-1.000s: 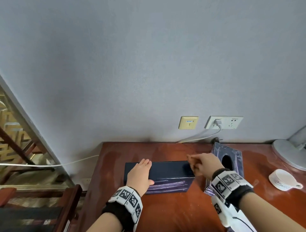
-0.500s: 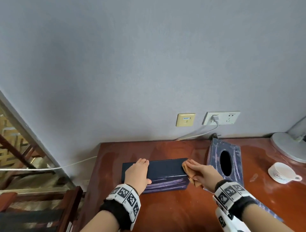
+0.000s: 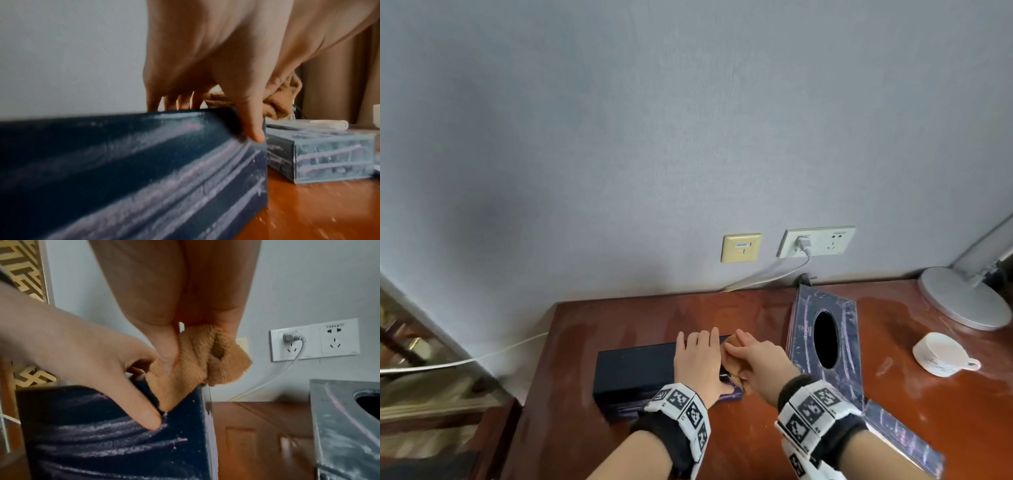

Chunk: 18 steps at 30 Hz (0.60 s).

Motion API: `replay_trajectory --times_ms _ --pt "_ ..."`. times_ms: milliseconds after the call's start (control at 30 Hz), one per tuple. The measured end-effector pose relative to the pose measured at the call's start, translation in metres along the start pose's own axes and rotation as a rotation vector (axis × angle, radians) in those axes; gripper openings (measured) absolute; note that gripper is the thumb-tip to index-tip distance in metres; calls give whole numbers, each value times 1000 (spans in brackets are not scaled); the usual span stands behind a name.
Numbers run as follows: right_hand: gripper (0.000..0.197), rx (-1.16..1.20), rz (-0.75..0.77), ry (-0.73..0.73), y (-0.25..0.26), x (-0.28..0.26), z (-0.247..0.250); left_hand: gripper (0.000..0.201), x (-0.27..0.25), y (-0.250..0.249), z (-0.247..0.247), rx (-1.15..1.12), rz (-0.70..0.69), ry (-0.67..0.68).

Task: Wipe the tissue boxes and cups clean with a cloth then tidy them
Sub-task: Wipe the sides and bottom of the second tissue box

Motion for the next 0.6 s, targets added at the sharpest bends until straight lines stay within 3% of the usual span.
replay_trajectory --times_ms 133,267,433,600 --pt "57 -8 2 0 2 -4 1 83 4 1 -2 -7 36 -39" --pt "51 -9 -20 -11 6 -8 -1 84 6 1 1 -2 55 -17" --pt "34 173 -80 -147 -11 -21 24 88 2 4 1 -48 40 14" --pt "41 381 -159 -360 -45 -33 62 86 -16 17 36 -265 7 -93"
Point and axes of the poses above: each hand's wrist, its own x-axis towards the middle knuckle, its own z-axis out of the back of the hand, y = z × x, the point moved 8 cm from there along x, towards the middle knuckle, and after that the axes turned 4 degrees about y, right-handed, at the moved point
